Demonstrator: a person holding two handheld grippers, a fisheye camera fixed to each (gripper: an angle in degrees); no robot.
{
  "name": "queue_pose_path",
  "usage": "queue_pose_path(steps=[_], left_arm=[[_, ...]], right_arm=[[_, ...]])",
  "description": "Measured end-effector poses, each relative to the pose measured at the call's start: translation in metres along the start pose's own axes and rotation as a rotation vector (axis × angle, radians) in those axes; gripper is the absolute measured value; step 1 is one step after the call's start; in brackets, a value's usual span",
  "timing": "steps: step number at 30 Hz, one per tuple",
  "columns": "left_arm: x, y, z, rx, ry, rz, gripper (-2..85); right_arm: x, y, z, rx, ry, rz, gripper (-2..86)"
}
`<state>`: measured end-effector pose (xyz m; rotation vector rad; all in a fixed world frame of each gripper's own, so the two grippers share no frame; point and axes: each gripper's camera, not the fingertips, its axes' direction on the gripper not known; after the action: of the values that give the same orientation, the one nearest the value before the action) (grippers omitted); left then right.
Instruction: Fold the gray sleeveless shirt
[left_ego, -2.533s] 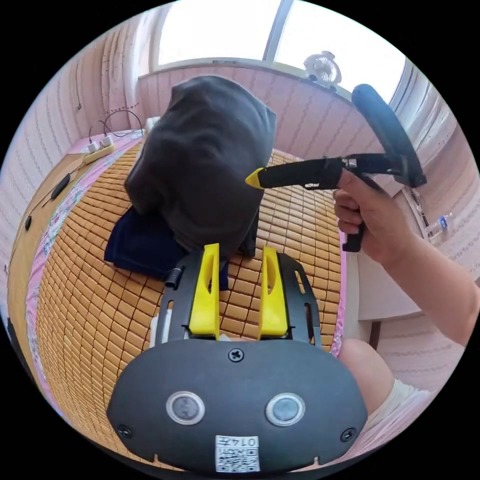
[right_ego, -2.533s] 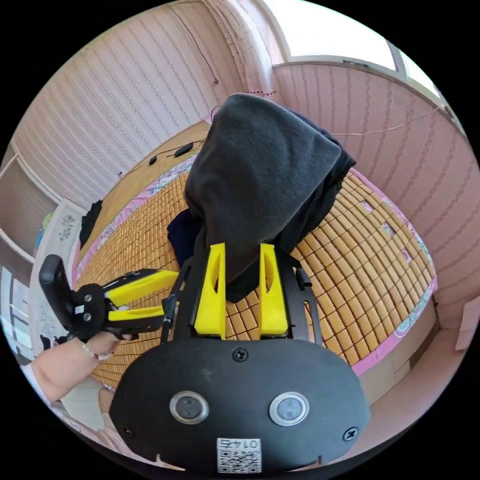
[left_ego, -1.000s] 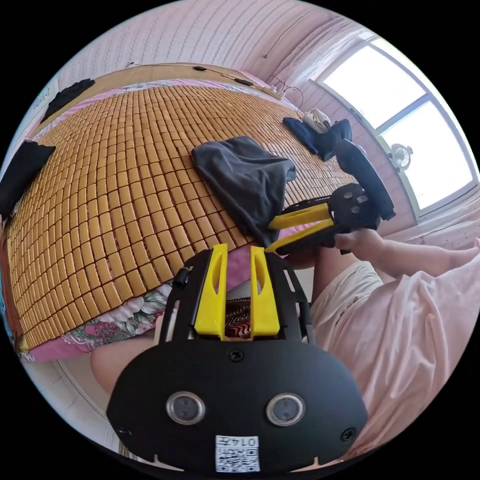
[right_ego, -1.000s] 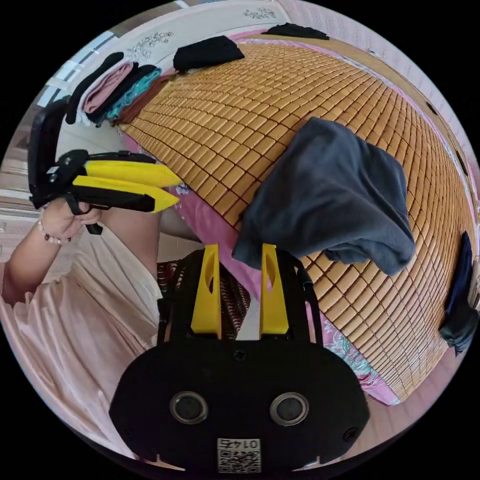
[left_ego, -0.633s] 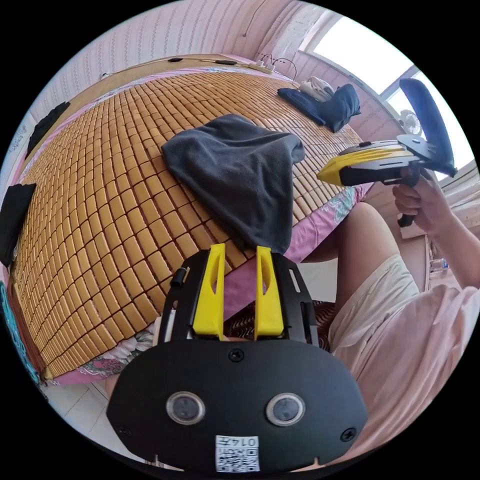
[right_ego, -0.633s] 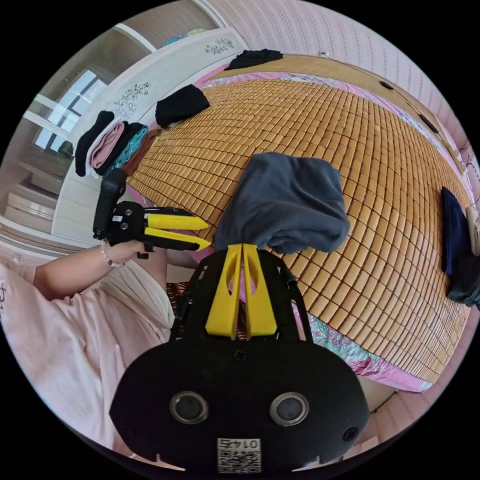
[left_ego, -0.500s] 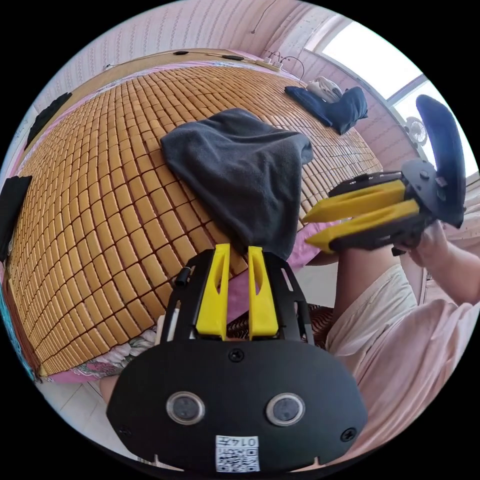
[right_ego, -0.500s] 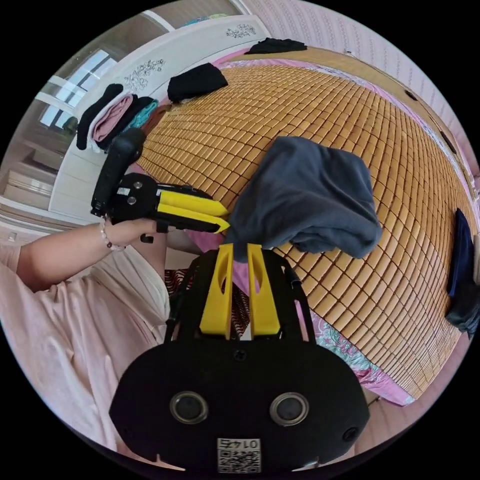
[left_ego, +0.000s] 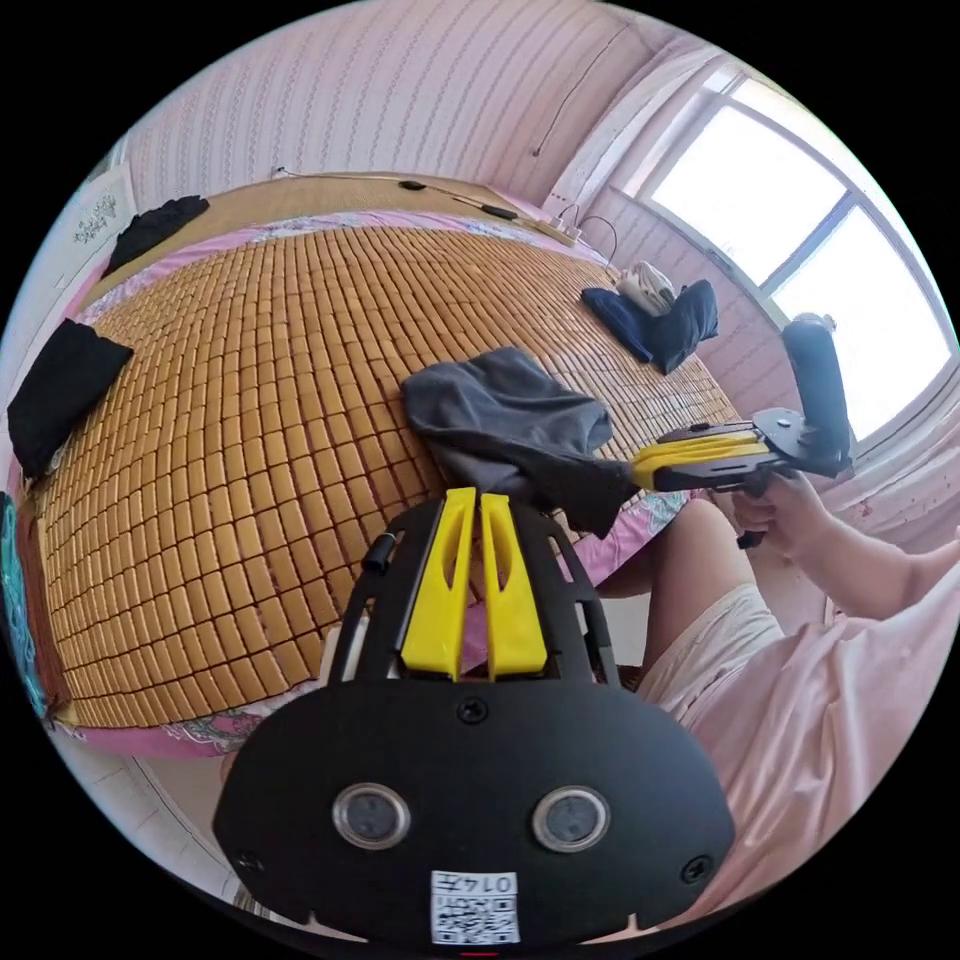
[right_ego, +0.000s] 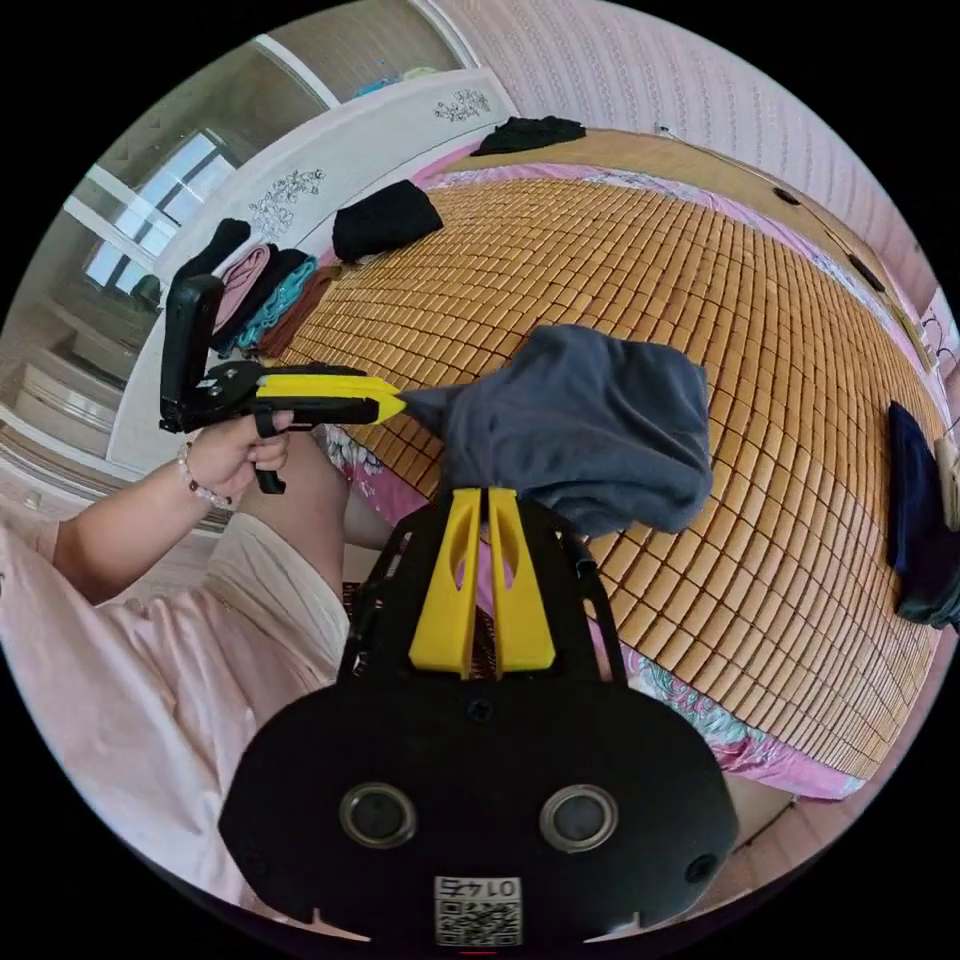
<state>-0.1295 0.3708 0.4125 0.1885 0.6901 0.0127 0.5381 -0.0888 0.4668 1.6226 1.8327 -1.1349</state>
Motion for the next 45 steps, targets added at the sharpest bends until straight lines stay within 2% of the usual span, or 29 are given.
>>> queue_pose_path(steps=[4, 6, 8, 13, 14, 16, 19, 22, 24, 29, 32, 38, 42, 45], left_arm=[[0.002, -0.024, -0.044, 0.094, -0.074, 0.051, -1.0], [0.004, -0.039, -0.071, 0.162, -0.111, 0.069, -1.0], [0.007, -0.072, -0.117, 0.281, -0.144, 0.108, -0.9], [0.024, -0.181, -0.177, 0.421, -0.222, 0.210, -0.5], [0.030, -0.211, -0.177, 0.420, -0.177, 0.228, 0.0], [0.038, -0.250, -0.165, 0.382, -0.056, 0.231, 2.3], [0.049, -0.282, -0.125, 0.293, -0.058, 0.176, 5.1], [0.047, -0.268, -0.091, 0.201, -0.008, 0.169, 6.2], [0.047, -0.237, -0.075, 0.142, -0.055, 0.197, 6.3], [0.031, -0.103, -0.022, -0.131, -0.101, 0.106, 6.4], [0.030, -0.054, 0.007, -0.242, -0.128, 0.009, 7.1], [0.045, -0.050, 0.036, -0.284, -0.080, -0.096, 7.9], [0.053, -0.064, 0.045, -0.291, -0.092, -0.104, 7.3], [0.062, -0.077, 0.047, -0.309, -0.117, -0.079, 5.8]], right_arm=[[0.035, 0.012, -0.068, 0.158, -0.145, 0.063, 0.3], [0.053, 0.022, -0.113, 0.297, -0.269, 0.087, 0.3], [0.064, 0.032, -0.145, 0.397, -0.322, 0.078, 0.3], [0.109, 0.065, -0.192, 0.537, -0.341, 0.183, 0.4], [0.123, 0.074, -0.192, 0.539, -0.335, 0.238, 0.4], [0.141, 0.086, -0.188, 0.520, -0.323, 0.321, 0.5], [0.171, 0.108, -0.169, 0.442, -0.222, 0.509, 0.6], [0.199, 0.122, -0.143, 0.277, -0.071, 0.656, 0.9], [0.210, 0.123, -0.126, 0.167, 0.026, 0.697, 1.3], [0.222, 0.099, -0.110, 0.056, 0.086, 0.683, 6.8], [0.224, 0.076, -0.103, 0.020, 0.133, 0.651, 8.9], [0.212, 0.028, -0.081, -0.101, 0.231, 0.546, 10.7], [0.211, 0.006, -0.058, -0.214, 0.365, 0.537, 4.2], [0.220, 0.011, -0.079, -0.138, 0.254, 0.609, 1.8]])
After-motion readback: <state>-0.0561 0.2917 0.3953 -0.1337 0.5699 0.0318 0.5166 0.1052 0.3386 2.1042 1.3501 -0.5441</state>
